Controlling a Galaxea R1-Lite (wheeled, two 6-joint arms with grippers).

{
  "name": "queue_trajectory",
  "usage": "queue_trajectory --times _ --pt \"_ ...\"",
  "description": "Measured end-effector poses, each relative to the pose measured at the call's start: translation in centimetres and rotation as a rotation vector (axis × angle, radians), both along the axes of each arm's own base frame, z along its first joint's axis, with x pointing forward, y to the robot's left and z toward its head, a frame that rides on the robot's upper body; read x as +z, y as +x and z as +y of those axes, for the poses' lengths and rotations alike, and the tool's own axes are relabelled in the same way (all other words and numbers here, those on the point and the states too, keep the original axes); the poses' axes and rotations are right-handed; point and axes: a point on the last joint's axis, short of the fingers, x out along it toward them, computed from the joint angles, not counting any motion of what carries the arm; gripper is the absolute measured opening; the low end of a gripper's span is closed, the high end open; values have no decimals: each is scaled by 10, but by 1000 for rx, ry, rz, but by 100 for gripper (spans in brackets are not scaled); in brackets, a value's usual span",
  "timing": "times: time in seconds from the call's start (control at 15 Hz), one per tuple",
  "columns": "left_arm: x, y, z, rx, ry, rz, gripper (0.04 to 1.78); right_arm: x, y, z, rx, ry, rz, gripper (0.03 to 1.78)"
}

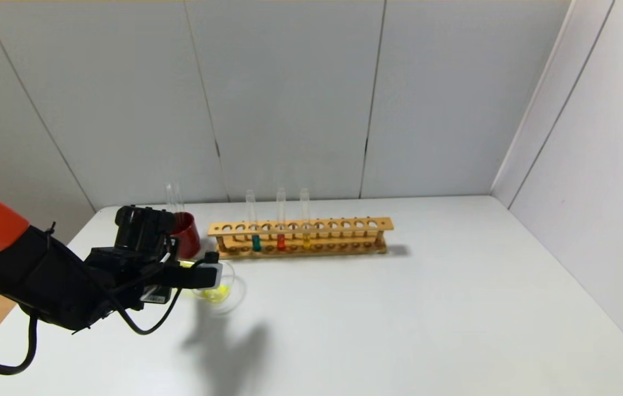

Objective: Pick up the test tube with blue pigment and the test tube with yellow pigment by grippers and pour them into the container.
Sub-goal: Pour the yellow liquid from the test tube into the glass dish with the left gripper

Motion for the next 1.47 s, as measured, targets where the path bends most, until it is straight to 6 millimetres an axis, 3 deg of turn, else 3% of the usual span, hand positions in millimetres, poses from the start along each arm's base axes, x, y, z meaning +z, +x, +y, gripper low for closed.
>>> queue_trajectory --times 1.47 --pt "5 2 -22 -66 264 -13 30 0 0 0 0 0 1 175"
